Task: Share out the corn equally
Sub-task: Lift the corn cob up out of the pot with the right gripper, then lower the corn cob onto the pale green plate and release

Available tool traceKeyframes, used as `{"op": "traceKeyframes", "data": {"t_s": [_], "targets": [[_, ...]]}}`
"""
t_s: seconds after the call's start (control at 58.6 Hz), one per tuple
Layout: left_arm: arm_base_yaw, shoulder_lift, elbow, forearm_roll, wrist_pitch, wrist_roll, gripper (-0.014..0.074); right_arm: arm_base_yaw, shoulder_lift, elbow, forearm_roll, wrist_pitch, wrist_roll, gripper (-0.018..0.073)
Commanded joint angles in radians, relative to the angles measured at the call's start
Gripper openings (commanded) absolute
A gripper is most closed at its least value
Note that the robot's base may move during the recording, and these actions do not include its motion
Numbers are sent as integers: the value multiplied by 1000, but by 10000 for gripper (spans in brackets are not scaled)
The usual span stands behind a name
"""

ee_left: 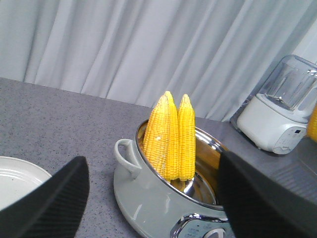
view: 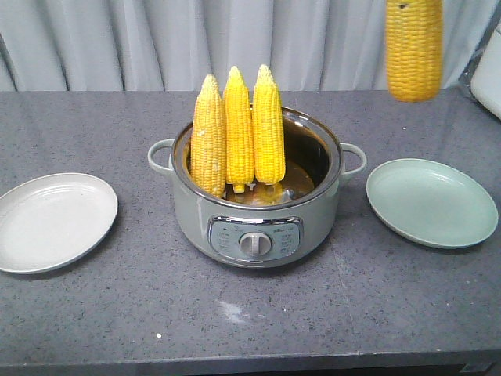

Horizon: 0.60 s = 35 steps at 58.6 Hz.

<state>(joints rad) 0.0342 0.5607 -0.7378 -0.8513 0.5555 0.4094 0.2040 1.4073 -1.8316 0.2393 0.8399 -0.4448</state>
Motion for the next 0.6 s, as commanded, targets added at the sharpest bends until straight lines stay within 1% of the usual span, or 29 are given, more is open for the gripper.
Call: {"op": "traceKeyframes", "data": {"t_s": [0.0,0.051,0.102,0.171,0.222,0.324,0.409,0.477,0.58], "targets": [[1,11,-32,-30,-43,4,523,-7,-49,-30,-215,-26,135,-6],[1,11,-32,-30,-43,4,518,-7,-52,-30,-342,16,219,-6],[1,11,-32,-30,-43,4,512,-7,-49,-28,-446,52,279,-6],[1,11,-32,-30,-43,4,507,-7,-34,-26,-540,107,333,-6],[1,11,-32,-30,-43,4,501,-7,-15,-26,-583,141,366,-6],[1,11,-32,-30,-42,4,495,-8,36,-26,-597,161,368,-6],[1,11,-32,-30,-39,4,495,-50,86,-26,-583,159,380,-6],[1,11,-32,-30,-35,4,495,-103,131,-26,-528,157,379,-6],[1,10,-32,-30,-35,4,495,-197,213,-26,-382,139,338,-6]]}}
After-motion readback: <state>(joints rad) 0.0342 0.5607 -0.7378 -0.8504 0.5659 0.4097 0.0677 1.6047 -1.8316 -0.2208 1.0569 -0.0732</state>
